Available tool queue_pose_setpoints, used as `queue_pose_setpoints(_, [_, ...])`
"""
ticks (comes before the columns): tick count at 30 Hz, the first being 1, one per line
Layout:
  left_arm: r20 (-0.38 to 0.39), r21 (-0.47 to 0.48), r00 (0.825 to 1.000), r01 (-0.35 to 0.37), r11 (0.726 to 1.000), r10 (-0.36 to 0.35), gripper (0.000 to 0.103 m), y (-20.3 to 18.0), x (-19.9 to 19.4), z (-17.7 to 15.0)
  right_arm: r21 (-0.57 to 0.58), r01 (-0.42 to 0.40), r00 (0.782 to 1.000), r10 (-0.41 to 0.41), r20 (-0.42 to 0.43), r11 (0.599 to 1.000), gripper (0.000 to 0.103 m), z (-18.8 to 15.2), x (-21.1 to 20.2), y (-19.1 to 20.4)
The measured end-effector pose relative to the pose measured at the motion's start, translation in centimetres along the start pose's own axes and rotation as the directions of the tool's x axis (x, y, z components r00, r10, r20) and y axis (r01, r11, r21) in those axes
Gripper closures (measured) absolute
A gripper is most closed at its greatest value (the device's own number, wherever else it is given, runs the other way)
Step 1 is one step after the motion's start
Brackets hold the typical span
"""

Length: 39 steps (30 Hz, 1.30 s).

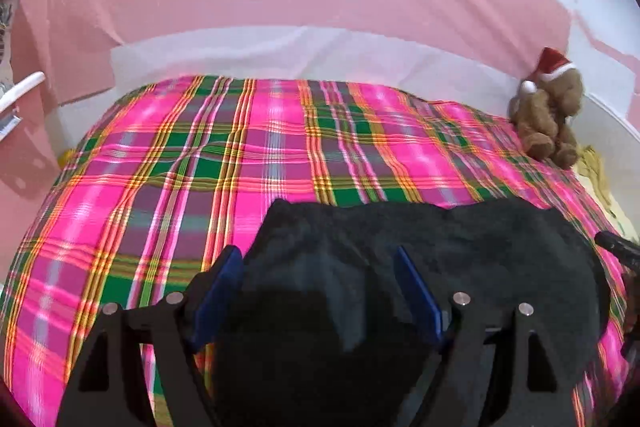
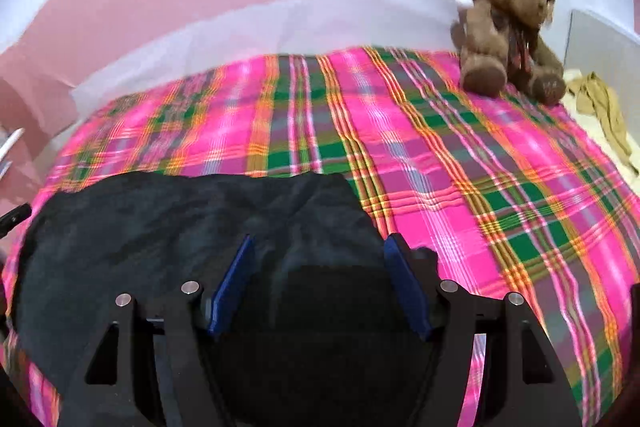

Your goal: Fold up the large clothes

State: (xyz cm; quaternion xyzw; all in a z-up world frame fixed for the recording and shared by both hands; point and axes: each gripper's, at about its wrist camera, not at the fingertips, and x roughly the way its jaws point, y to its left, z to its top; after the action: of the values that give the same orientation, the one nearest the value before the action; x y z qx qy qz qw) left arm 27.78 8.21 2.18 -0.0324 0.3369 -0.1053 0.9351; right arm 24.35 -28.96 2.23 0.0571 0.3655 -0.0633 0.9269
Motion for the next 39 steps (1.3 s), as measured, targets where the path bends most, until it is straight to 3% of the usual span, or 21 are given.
queue_pose_setpoints(3, [-0.031, 0.007, 0.999, 0.011, 1.000, -0.010, 0.024, 0.0, -0.2, -2.2, -0.010, -0.025, 1.000, 0.025, 0.000, 1.000, 0.036, -2.4, -2.0, 0.5])
queue_pose_setpoints(6, [-0.101, -0.021, 0.995, -0.019, 1.000, 0.017, 0.028, 0.8, 2.1, -3.6, -0.003, -0.003, 0.997, 0.002, -0.079, 1.000, 0.036, -4.3, 0.0, 0.1])
queue_pose_setpoints(12, [-0.101, -0.028, 0.995, -0.032, 0.999, 0.029, 0.028, 0.5, 1.7, -3.6, 0.012, 0.002, 0.992, -0.001, -0.127, 1.000, 0.036, -4.6, 2.1, -0.3])
queue_pose_setpoints(22, [-0.051, 0.005, 0.999, -0.012, 1.000, 0.012, 0.030, -2.6, -5.3, -5.6, -0.025, -0.005, 0.998, 0.004, -0.055, 1.000, 0.036, -6.5, -5.1, 0.9])
queue_pose_setpoints(29, [-0.140, 0.021, 0.989, -0.036, 0.999, 0.038, 0.029, -4.2, -3.2, -8.1, -0.045, 0.017, 0.989, -0.024, -0.146, 0.999, 0.036, -9.3, -2.9, 1.1])
queue_pose_setpoints(39, [-0.117, 0.024, 0.992, -0.035, 0.999, 0.038, 0.030, -5.0, -4.8, -7.7, -0.048, -0.019, 0.996, 0.015, -0.090, 0.999, 0.036, -8.5, -5.3, 1.7])
